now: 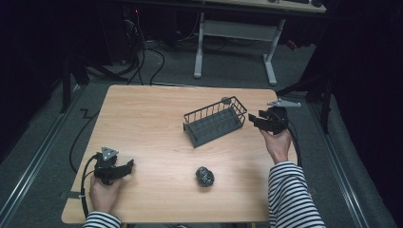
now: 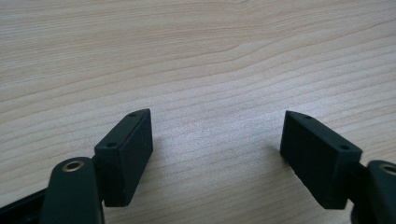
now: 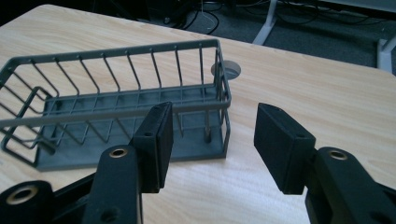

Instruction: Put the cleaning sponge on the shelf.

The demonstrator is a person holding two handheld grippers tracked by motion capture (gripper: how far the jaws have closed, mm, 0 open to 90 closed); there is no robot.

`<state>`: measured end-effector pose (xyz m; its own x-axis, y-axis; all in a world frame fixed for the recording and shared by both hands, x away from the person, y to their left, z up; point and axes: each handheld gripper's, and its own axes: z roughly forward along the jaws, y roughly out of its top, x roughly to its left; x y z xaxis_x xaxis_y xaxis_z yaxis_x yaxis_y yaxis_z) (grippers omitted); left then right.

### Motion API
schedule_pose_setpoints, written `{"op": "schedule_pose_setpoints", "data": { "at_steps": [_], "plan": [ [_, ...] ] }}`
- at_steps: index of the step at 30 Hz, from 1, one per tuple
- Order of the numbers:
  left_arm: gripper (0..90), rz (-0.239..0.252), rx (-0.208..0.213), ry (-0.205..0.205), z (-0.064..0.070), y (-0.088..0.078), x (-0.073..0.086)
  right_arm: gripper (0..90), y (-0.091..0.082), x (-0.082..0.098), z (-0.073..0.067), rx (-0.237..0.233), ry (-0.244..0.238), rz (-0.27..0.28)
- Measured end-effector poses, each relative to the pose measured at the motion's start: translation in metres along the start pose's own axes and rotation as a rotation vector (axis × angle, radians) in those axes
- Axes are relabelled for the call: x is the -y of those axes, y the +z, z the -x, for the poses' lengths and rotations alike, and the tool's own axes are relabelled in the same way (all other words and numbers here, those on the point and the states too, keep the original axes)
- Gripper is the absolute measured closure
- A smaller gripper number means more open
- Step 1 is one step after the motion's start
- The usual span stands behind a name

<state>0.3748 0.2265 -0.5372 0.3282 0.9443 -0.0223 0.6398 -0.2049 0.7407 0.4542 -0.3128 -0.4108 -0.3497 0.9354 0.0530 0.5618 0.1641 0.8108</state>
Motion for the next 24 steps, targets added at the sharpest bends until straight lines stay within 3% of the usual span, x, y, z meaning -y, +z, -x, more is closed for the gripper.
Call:
{"op": "schedule_pose_setpoints", "data": {
  "at_steps": [10, 17, 24],
  "plan": [
    [25.8, -0.001, -0.003, 0.004, 0.001, 0.0, 0.0, 48.4, 0.016, -0.019, -0.002, -0.001, 0.019, 0.007],
    [25.6, -0.001, -0.002, 0.005, 0.001, 0.0, 0.0, 48.4, 0.031, -0.027, 0.0, 0.023, 0.009, -0.029],
    [25.6, -0.002, -0.001, 0.006, 0.001, 0.0, 0.0, 48.4, 0.056, -0.03, 0.003, 0.032, 0.045, -0.07]
  ]
}}
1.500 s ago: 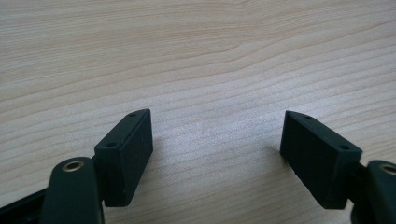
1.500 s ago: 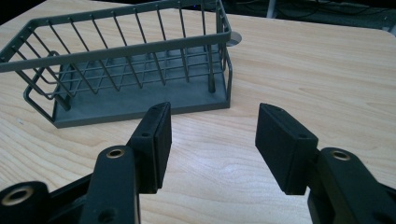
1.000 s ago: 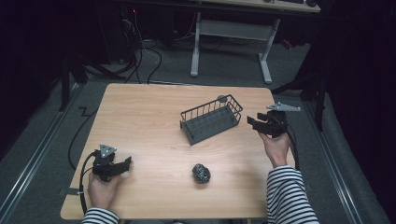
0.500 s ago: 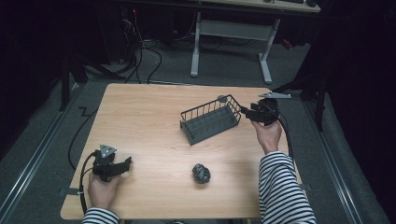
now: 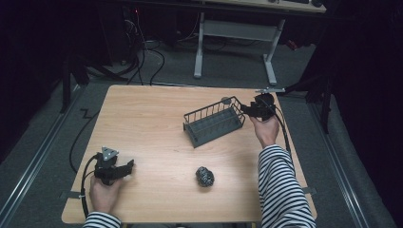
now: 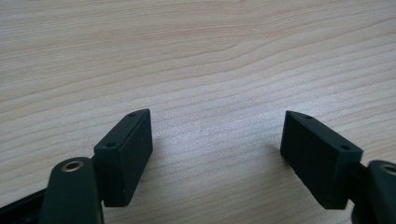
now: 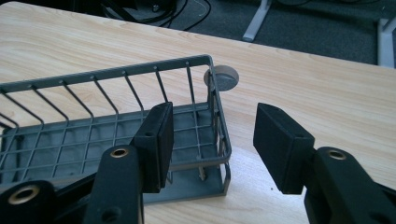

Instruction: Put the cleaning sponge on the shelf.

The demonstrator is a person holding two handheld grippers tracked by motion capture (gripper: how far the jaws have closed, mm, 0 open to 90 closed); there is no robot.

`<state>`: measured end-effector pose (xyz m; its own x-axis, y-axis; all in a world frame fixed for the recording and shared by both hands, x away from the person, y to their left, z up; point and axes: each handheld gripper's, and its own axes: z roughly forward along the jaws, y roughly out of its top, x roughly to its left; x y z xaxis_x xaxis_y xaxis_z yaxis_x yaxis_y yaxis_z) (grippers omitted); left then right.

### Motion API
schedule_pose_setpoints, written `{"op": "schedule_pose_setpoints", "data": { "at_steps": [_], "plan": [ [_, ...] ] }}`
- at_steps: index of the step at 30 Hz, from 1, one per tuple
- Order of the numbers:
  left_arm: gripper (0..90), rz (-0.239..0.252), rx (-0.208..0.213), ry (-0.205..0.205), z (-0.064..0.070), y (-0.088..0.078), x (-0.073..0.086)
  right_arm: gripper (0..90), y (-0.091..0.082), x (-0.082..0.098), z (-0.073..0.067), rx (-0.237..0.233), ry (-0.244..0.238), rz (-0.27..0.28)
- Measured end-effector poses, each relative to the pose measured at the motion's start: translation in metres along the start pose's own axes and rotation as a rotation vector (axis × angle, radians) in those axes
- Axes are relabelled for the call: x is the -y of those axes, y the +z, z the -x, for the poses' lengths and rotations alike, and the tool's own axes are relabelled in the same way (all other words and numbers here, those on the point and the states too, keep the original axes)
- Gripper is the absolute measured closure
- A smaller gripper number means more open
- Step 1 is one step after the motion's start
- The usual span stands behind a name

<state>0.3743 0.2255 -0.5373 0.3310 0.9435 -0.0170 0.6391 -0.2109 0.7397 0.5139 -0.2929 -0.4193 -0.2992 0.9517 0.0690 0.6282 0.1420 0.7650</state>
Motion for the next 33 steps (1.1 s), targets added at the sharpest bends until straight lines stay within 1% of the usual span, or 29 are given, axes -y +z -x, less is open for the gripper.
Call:
{"op": "schedule_pose_setpoints", "data": {
  "at_steps": [1, 2, 3, 4, 5, 6, 7, 8, 9, 10, 11, 12, 15, 17, 20, 22, 24, 26, 27, 28, 33],
  "plan": [
    [25.6, -0.001, 0.0, 0.0, 0.0, 0.0, 0.0, 48.4, 0.0, 0.0, 0.0, 0.0, 0.0, 0.0],
    [25.5, -0.002, 0.002, 0.002, 0.0, 0.0, 0.0, 48.3, 0.006, 0.001, 0.001, 0.004, 0.011, -0.005],
    [25.4, -0.002, 0.002, 0.002, 0.0, 0.0, 0.0, 48.3, 0.006, 0.001, 0.001, 0.004, 0.011, -0.005],
    [25.4, 0.0, 0.005, 0.004, 0.0, 0.0, 0.0, 48.2, 0.015, 0.001, 0.002, 0.018, 0.022, -0.023],
    [25.4, 0.0, 0.005, 0.004, 0.0, 0.0, 0.0, 48.2, 0.015, 0.001, 0.002, 0.018, 0.022, -0.023],
    [25.4, 0.0, 0.007, 0.006, 0.0, 0.0, 0.0, 48.2, 0.022, 0.001, 0.003, 0.025, 0.031, -0.034],
    [25.4, 0.0, 0.007, 0.006, 0.0, 0.0, 0.0, 48.2, 0.022, 0.001, 0.003, 0.025, 0.031, -0.034],
    [25.4, 0.0, 0.008, 0.007, 0.0, 0.0, 0.0, 48.3, 0.026, 0.001, 0.002, 0.022, 0.053, -0.033],
    [25.4, 0.0, 0.008, 0.007, 0.0, 0.0, 0.0, 48.3, 0.026, 0.001, 0.002, 0.022, 0.053, -0.033],
    [25.4, -0.001, 0.009, 0.009, 0.0, 0.0, 0.0, 48.7, 0.031, 0.001, 0.001, 0.029, 0.046, -0.044],
    [25.4, -0.001, 0.009, 0.009, 0.0, 0.0, 0.0, 48.8, 0.032, 0.001, 0.0, 0.035, 0.041, -0.05],
    [25.4, -0.001, 0.008, 0.01, 0.0, 0.0, 0.0, 48.9, 0.033, 0.001, 0.0, 0.038, 0.044, -0.053],
    [25.4, -0.001, 0.01, 0.01, 0.001, 0.0, 0.0, 49.6, 0.036, 0.002, 0.0, 0.045, 0.051, -0.06],
    [25.4, -0.001, 0.01, 0.01, 0.001, 0.0, 0.0, 50.3, 0.037, 0.002, 0.0, 0.048, 0.046, -0.07],
    [25.4, -0.001, 0.01, 0.01, 0.001, 0.0, 0.0, 53.2, 0.039, 0.003, -0.001, 0.047, 0.047, -0.085],
    [25.5, 0.0, 0.01, 0.009, 0.0, 0.0, 0.0, 55.7, 0.041, 0.004, -0.001, 0.046, 0.033, -0.097],
    [25.5, 0.002, 0.01, 0.006, 0.0, 0.0, 0.0, 59.6, 0.04, 0.005, -0.001, 0.035, 0.032, -0.091],
    [25.6, 0.0, 0.013, 0.002, 0.0, 0.0, 0.0, 63.3, 0.039, 0.005, -0.003, 0.035, 0.016, -0.089],
    [25.7, 0.0, 0.013, 0.002, 0.0, 0.0, 0.0, 63.3, 0.039, 0.005, -0.003, 0.035, 0.016, -0.089],
    [25.7, 0.001, 0.014, 0.001, 0.0, 0.0, 0.0, 65.2, 0.039, 0.005, -0.004, 0.031, 0.004, -0.089],
    [25.7, 0.001, 0.011, 0.002, 0.0, 0.0, 0.0, 68.1, 0.037, 0.005, -0.005, 0.036, -0.004, -0.104]
  ]
}}
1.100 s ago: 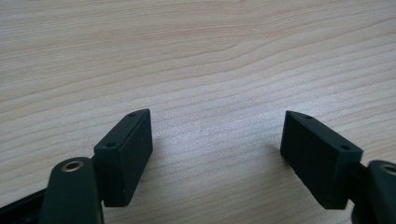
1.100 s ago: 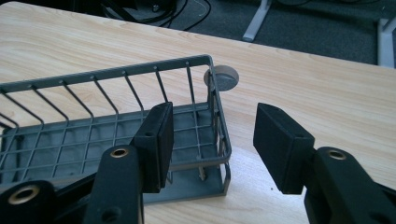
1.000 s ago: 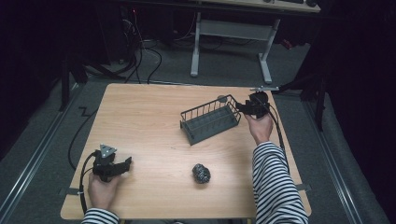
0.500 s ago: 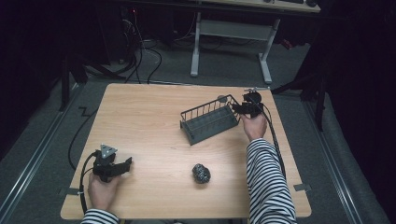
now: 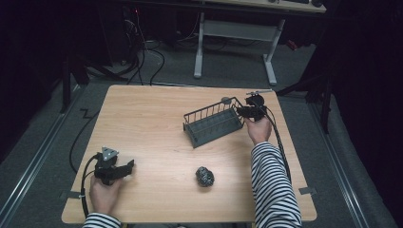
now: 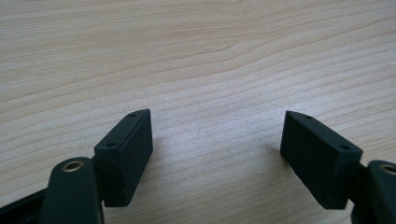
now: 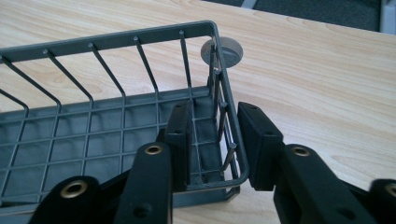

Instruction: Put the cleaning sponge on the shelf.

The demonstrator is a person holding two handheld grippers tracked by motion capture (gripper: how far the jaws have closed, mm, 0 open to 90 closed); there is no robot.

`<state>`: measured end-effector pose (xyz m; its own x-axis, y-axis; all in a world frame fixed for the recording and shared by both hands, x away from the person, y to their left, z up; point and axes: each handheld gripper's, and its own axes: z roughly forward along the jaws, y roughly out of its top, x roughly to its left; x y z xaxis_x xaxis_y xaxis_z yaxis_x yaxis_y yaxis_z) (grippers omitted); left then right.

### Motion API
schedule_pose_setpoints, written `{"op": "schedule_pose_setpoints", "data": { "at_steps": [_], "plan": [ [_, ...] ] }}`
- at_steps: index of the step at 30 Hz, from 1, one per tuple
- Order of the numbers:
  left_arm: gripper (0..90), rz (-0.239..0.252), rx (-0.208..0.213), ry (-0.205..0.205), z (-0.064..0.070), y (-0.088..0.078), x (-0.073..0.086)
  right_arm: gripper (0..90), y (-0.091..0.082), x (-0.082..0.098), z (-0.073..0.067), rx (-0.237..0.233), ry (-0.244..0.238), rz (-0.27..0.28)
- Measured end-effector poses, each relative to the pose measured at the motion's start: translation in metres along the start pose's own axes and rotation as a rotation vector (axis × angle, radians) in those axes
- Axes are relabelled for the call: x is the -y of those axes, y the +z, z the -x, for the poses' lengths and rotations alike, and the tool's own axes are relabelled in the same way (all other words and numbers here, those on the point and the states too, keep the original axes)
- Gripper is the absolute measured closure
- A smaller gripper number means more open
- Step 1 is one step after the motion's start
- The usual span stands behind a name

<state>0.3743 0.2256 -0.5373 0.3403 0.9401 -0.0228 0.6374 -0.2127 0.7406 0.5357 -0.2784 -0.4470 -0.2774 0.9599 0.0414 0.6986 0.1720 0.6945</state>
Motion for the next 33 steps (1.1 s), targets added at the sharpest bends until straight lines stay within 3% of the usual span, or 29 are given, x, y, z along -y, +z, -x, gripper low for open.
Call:
{"op": "schedule_pose_setpoints", "data": {
  "at_steps": [10, 22, 33],
  "plan": [
    [25.7, 0.0, -0.001, 0.0, 0.0, 0.0, 0.0, 70.7, -0.011, 0.011, 0.0, -0.006, 0.014, 0.005],
    [25.7, 0.0, -0.002, 0.001, 0.0, 0.0, 0.0, 72.3, -0.029, 0.028, -0.005, 0.04, -0.034, -0.016],
    [25.7, 0.0, -0.001, 0.001, 0.0, 0.0, 0.0, 72.7, -0.042, 0.048, -0.002, 0.036, -0.05, -0.017]
  ]
}}
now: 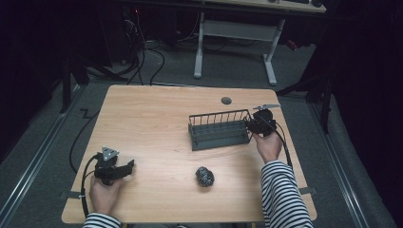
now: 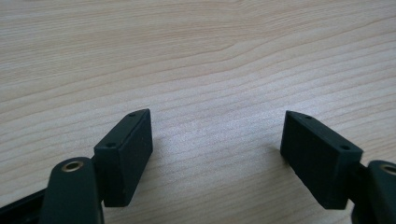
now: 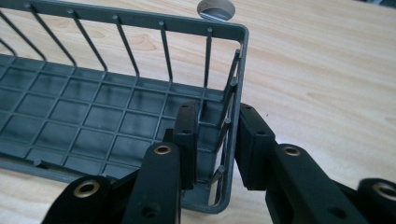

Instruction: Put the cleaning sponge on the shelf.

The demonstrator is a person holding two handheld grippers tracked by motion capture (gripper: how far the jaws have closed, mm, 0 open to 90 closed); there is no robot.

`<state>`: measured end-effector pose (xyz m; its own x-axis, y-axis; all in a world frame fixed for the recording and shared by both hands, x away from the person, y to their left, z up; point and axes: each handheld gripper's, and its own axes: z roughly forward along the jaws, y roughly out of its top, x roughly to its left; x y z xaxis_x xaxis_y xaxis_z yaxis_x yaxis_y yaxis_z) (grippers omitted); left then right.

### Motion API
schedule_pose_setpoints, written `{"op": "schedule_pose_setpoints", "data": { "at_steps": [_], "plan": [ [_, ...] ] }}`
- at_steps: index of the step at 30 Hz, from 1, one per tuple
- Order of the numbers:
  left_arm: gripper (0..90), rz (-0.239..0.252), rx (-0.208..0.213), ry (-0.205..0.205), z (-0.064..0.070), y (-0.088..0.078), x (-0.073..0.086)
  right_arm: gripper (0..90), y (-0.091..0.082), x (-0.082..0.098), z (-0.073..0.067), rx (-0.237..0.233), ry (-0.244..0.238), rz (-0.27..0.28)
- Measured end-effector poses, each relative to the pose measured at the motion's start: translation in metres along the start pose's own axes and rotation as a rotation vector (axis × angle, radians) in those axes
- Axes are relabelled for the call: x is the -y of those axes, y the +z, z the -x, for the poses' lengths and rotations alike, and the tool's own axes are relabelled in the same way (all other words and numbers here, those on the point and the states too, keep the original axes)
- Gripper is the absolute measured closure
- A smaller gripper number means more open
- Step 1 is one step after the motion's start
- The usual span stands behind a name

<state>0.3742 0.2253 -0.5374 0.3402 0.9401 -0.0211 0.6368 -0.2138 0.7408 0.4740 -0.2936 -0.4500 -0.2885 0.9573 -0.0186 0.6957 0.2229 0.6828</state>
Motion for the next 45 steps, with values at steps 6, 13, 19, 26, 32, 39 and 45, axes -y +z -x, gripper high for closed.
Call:
{"op": "schedule_pose_setpoints", "data": {
  "at_steps": [6, 13, 19, 26, 32, 39, 45],
  "plan": [
    [25.6, 0.0, 0.0, 0.0, 0.0, 0.0, 0.0, 72.8, -0.007, 0.01, 0.002, -0.009, 0.01, 0.007],
    [25.5, 0.0, 0.002, -0.002, 0.0, 0.0, 0.0, 72.7, -0.019, 0.025, 0.003, -0.012, 0.004, 0.009],
    [25.4, 0.0, 0.001, -0.001, 0.0, 0.0, 0.0, 72.2, -0.031, 0.033, -0.004, 0.005, -0.044, 0.001],
    [25.4, 0.0, 0.001, 0.001, 0.0, 0.0, 0.0, 71.8, -0.043, 0.05, 0.001, -0.018, -0.007, 0.021],
    [25.3, -0.003, -0.001, 0.006, 0.0, 0.0, 0.0, 71.4, -0.052, 0.06, 0.003, -0.026, 0.01, 0.034],
    [25.3, -0.002, 0.0, 0.005, 0.0, 0.0, 0.0, 59.8, -0.055, 0.061, 0.002, -0.01, 0.022, 0.039],
    [25.3, -0.003, -0.001, 0.006, 0.0, 0.0, 0.0, 48.2, -0.066, 0.059, 0.002, -0.02, 0.047, 0.098]
  ]
}}
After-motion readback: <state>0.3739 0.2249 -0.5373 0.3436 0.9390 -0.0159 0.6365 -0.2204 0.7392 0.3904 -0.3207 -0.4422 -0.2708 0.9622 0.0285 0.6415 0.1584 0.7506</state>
